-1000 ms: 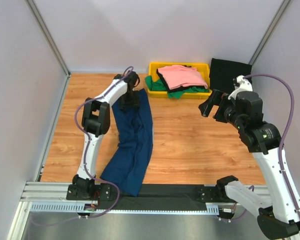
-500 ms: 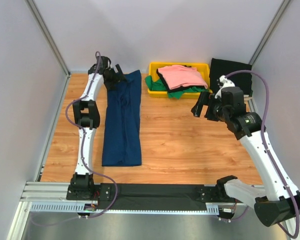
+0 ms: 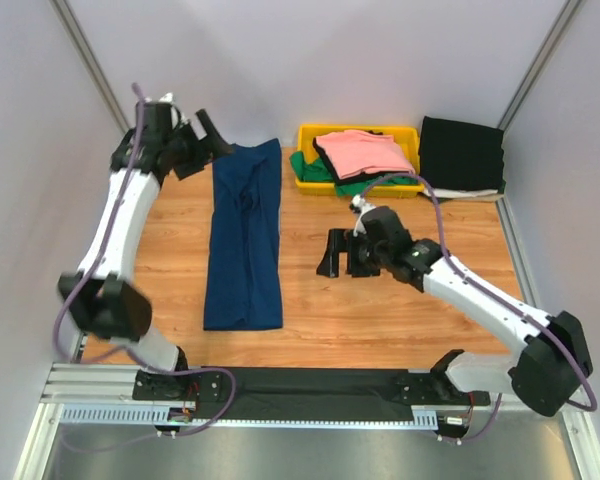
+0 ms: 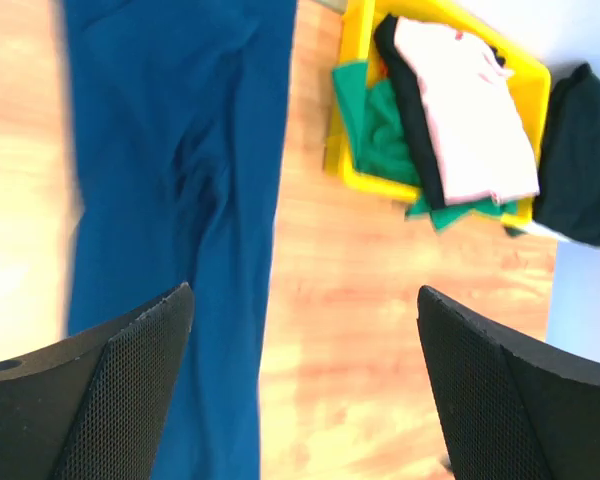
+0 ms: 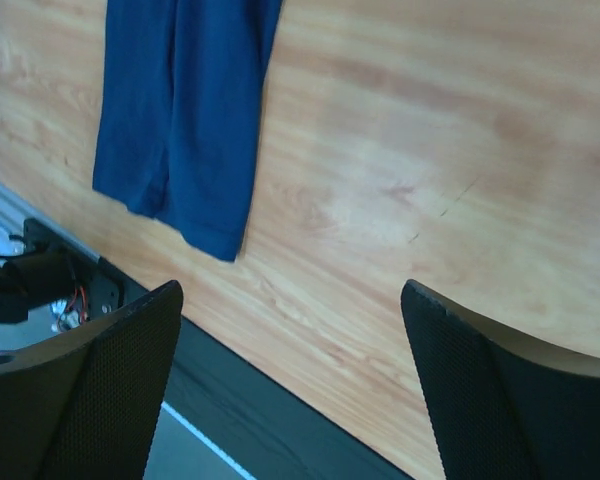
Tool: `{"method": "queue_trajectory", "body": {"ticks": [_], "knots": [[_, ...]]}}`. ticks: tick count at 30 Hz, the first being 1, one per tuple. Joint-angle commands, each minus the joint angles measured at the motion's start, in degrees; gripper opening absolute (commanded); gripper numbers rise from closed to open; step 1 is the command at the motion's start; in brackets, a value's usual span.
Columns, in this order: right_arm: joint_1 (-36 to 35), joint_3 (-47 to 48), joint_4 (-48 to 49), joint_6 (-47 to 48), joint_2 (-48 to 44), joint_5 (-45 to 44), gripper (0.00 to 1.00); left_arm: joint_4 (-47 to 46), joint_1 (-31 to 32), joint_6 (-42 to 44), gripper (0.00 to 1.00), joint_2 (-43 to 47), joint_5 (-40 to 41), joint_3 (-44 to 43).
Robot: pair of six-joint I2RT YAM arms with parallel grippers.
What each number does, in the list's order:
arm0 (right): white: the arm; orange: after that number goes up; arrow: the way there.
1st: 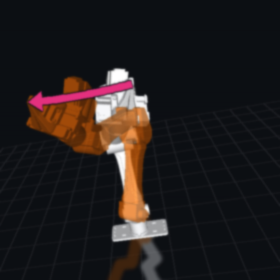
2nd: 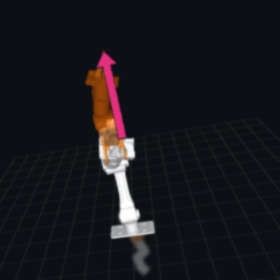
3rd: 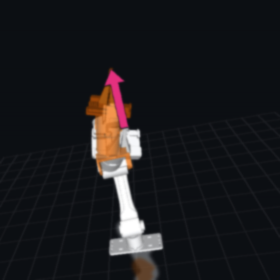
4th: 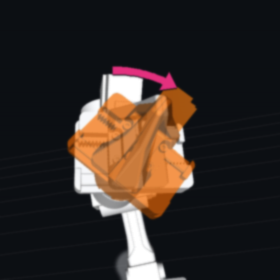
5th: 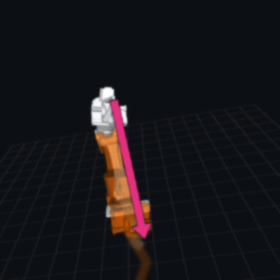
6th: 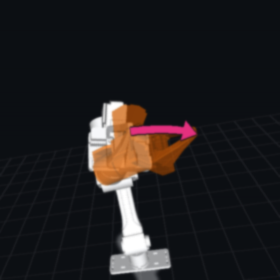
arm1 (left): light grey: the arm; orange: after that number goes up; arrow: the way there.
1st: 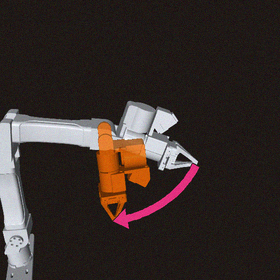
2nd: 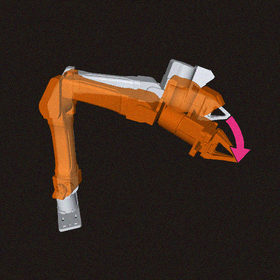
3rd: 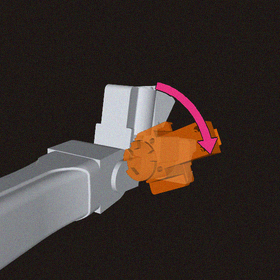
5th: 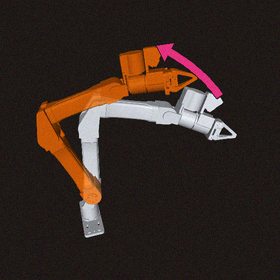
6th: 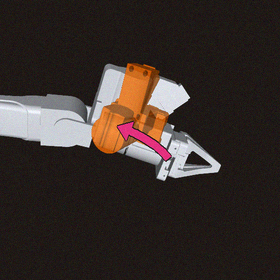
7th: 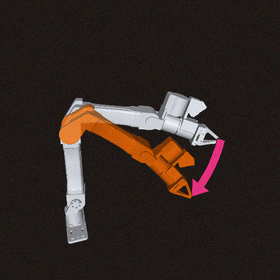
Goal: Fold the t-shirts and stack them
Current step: Fold the tshirt
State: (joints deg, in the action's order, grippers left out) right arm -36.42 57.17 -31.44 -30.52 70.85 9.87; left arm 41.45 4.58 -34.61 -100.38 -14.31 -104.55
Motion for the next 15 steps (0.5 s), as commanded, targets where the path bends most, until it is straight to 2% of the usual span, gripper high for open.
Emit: {"method": "queue_trajectory", "body": {"ticks": [1,2,4,6,7,8,11,15], "knots": [[-3.2,-7.8,12.3,-9.5,1.9,5.4,0.90,6.9,-0.4,0.8,0.98,13.0,9.6,22.2],[-3.8,-9.8,18.6,-12.6,3.0,7.1,0.89,6.3,-0.4,0.5,0.98,19.5,10.3,27.2],[-6.4,-13.1,23.4,-14.6,7.0,10.3,0.87,4.7,-0.4,0.5,0.97,25.6,10.8,40.4],[-9.9,-13.1,27.4,-15.8,10.1,10.2,0.86,4.3,-0.4,0.2,0.96,33.6,11.8,47.2],[-11.1,-12.6,28.0,-15.7,13.1,9.8,0.86,3.9,-0.5,-0.5,0.96,36.5,14.2,53.4],[-12.3,-11.9,28.5,-15.8,14.6,9.4,0.87,3.4,-0.4,-1.6,0.96,42.2,14.2,56.5],[-15.5,-10.4,30.6,-17.1,20.4,7.7,0.86,2.9,-0.4,-4.8,0.96,51.5,13.7,65.5],[-17.6,-9.1,34.1,-19.5,27.0,7.6,0.80,4.3,0.7,-14.1,0.92,57.9,13.4,70.5]]}}
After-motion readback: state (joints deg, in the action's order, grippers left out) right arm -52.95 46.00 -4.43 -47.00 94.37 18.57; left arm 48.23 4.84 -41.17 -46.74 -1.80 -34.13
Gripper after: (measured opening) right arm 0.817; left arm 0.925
